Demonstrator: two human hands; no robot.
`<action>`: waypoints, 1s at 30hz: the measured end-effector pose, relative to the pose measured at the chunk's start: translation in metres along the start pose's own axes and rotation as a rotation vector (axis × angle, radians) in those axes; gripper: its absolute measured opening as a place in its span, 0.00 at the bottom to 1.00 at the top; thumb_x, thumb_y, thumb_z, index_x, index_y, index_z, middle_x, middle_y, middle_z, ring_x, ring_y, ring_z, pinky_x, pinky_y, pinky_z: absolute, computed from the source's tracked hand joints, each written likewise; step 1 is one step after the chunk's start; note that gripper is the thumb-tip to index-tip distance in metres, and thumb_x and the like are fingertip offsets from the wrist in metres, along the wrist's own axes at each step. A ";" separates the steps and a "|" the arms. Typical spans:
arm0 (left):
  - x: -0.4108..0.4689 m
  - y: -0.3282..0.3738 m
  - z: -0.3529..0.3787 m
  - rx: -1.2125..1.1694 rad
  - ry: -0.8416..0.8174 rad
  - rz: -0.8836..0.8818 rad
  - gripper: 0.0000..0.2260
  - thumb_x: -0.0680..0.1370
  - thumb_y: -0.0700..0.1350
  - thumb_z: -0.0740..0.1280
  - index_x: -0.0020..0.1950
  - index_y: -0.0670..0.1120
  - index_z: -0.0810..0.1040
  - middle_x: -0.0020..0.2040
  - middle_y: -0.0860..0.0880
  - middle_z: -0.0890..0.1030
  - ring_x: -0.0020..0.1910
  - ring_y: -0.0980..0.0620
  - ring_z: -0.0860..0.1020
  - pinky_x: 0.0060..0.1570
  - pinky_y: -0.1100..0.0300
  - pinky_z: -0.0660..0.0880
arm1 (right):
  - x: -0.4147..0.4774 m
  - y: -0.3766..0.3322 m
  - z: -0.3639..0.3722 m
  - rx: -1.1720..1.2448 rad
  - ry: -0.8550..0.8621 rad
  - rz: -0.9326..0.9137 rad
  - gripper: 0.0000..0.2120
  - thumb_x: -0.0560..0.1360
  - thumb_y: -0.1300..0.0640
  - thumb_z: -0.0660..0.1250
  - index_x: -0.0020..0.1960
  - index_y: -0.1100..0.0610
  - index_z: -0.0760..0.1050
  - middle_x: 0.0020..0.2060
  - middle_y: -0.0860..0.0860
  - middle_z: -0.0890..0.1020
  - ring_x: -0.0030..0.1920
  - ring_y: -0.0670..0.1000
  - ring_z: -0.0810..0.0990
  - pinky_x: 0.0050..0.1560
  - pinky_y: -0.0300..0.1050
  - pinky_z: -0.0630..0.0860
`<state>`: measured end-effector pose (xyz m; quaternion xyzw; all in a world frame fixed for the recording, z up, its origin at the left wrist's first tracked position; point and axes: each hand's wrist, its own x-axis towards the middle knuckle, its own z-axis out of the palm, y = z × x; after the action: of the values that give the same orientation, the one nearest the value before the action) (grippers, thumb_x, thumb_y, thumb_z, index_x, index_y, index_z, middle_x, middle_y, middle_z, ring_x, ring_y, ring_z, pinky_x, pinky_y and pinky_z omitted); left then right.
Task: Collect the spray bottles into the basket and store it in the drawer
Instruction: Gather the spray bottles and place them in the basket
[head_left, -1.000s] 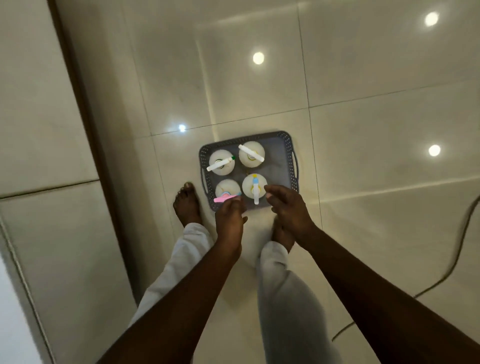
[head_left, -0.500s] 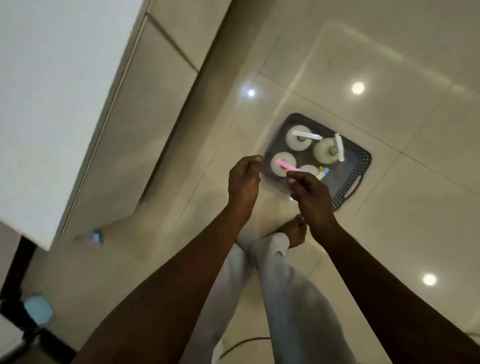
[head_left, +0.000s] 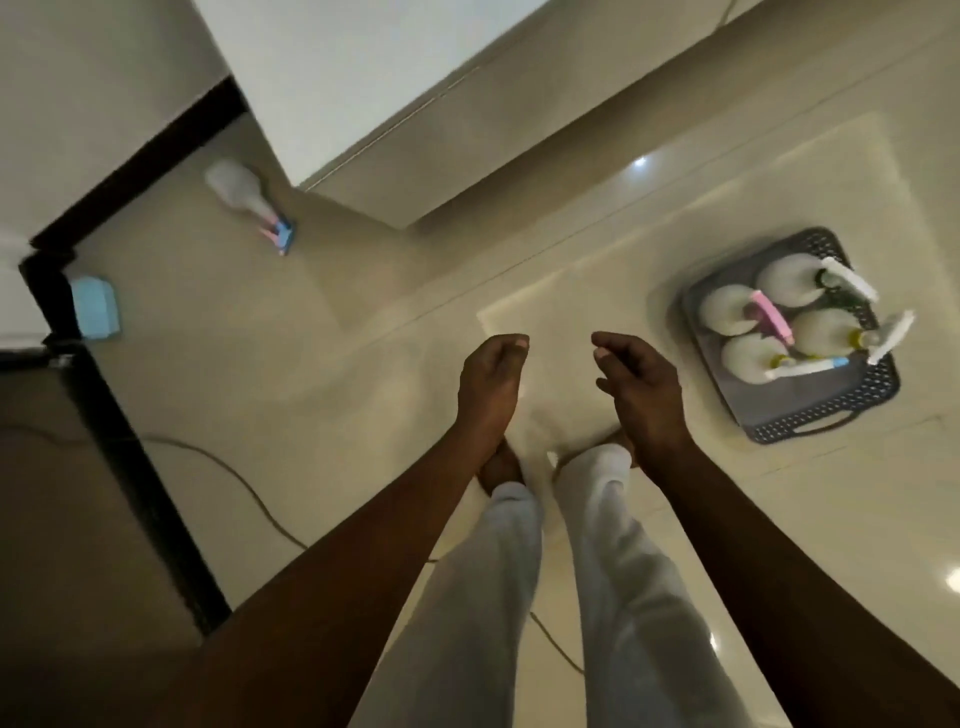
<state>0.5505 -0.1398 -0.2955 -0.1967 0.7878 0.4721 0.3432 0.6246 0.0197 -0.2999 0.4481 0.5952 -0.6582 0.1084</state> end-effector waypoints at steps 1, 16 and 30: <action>-0.005 -0.013 -0.016 -0.018 0.013 -0.017 0.17 0.78 0.56 0.65 0.59 0.49 0.84 0.58 0.51 0.86 0.61 0.48 0.82 0.65 0.41 0.77 | -0.008 0.002 0.014 -0.035 -0.031 0.000 0.10 0.82 0.56 0.70 0.61 0.50 0.85 0.49 0.38 0.87 0.52 0.41 0.84 0.61 0.54 0.83; -0.092 -0.202 -0.193 -0.526 0.474 -0.286 0.11 0.84 0.41 0.61 0.59 0.42 0.82 0.55 0.45 0.84 0.54 0.48 0.81 0.52 0.54 0.75 | -0.102 0.064 0.146 -0.366 -0.441 0.031 0.10 0.83 0.61 0.69 0.63 0.56 0.84 0.53 0.45 0.87 0.52 0.42 0.84 0.66 0.55 0.81; -0.183 -0.365 -0.210 -0.301 0.536 -0.327 0.08 0.82 0.48 0.64 0.56 0.52 0.82 0.56 0.50 0.83 0.63 0.43 0.80 0.66 0.42 0.75 | -0.185 0.181 0.143 -0.484 -0.605 0.200 0.11 0.83 0.61 0.68 0.63 0.62 0.82 0.61 0.61 0.85 0.54 0.50 0.80 0.57 0.53 0.79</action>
<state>0.8331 -0.5012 -0.3174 -0.4858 0.7295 0.4532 0.1623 0.7874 -0.2274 -0.3066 0.2513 0.6279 -0.5872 0.4448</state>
